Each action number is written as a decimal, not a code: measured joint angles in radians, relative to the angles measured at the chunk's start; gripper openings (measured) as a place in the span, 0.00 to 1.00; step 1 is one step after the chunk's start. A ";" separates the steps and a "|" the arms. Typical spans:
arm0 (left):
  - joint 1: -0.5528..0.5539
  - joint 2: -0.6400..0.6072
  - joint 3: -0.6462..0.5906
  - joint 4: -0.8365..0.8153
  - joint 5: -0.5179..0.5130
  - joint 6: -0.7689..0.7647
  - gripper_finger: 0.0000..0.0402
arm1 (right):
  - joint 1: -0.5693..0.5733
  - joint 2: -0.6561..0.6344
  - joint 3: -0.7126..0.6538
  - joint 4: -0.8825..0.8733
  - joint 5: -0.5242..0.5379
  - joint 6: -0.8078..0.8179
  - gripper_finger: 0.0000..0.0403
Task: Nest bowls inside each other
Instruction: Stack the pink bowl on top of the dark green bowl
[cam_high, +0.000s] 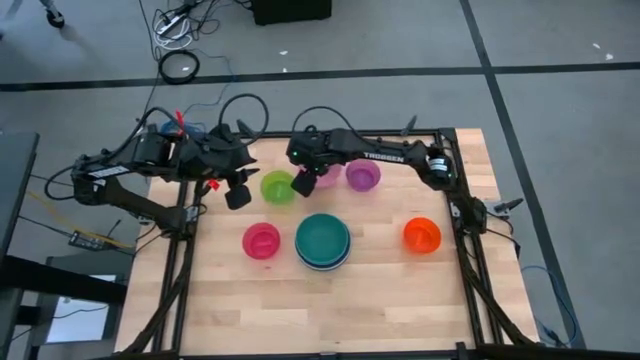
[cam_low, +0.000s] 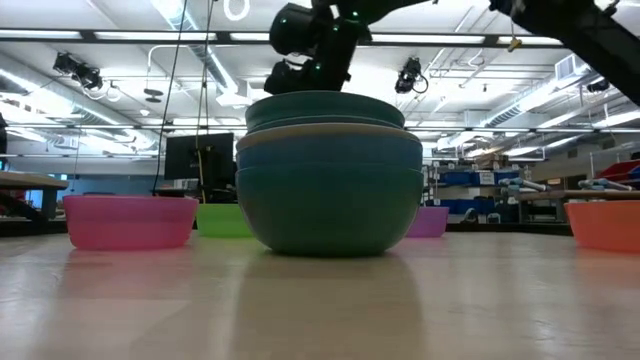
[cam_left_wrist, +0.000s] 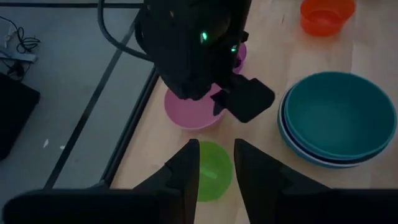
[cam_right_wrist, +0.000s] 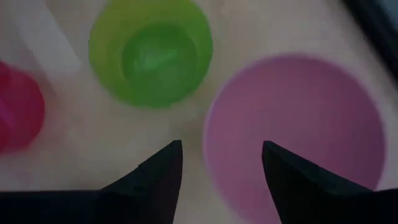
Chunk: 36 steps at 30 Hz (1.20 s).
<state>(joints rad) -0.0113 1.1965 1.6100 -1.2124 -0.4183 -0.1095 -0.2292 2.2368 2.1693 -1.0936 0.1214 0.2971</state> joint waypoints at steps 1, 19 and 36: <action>0.000 0.000 0.000 0.000 0.000 0.000 0.27 | 0.000 0.006 0.013 -0.029 -0.017 0.009 0.52; 0.000 0.000 0.000 0.002 0.000 -0.007 0.27 | 0.000 0.038 -0.005 -0.029 -0.039 0.015 0.52; 0.000 0.001 0.000 0.001 0.000 -0.003 0.27 | 0.000 0.037 -0.244 0.184 0.017 -0.008 0.52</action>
<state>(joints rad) -0.0113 1.1973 1.6100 -1.2110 -0.4179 -0.1123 -0.2291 2.2742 1.9253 -0.9097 0.1381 0.2887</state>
